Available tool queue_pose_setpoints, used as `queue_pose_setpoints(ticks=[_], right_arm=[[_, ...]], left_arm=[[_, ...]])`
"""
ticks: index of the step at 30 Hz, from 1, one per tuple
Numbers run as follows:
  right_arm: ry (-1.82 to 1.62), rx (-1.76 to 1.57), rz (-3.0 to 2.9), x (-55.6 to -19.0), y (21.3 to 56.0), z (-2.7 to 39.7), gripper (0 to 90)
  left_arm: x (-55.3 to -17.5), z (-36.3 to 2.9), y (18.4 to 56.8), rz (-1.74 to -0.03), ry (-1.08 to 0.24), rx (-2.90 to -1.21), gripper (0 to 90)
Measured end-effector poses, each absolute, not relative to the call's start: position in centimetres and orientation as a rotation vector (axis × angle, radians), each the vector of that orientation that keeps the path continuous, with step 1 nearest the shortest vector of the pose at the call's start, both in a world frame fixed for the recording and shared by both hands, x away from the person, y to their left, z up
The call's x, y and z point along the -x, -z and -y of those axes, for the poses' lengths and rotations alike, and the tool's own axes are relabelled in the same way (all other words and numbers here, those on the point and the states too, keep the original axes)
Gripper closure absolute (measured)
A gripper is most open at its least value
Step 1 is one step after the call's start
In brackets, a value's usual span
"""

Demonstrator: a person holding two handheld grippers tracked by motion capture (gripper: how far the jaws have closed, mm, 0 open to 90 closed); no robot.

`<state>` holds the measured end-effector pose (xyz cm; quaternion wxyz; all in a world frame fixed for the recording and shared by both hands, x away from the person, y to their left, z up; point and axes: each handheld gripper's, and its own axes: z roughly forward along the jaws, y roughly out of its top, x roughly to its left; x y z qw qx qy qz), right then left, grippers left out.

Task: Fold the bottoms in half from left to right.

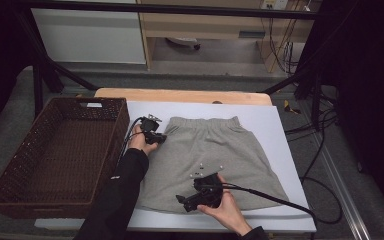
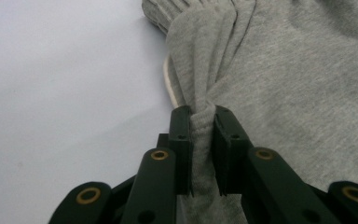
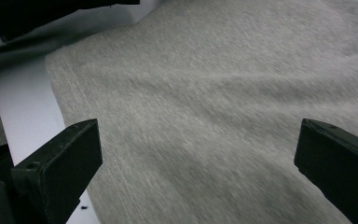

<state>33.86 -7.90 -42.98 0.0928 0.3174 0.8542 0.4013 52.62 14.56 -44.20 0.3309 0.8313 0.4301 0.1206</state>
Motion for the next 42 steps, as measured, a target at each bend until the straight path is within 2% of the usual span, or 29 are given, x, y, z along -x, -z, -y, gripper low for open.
queue_pose_setpoints(ticks=[21, 42], right_arm=[[-1.209, -0.869, -2.567, -33.5, 42.5, 4.0, 2.5], [-1.165, -0.764, -2.646, -32.4, 43.4, -0.3, 5.3]], left_arm=[[-52.6, -14.6, 44.2, -1.123, -0.312, -2.173, 78.8], [-52.7, -14.7, 44.2, -1.125, -0.307, -2.171, 78.8]])
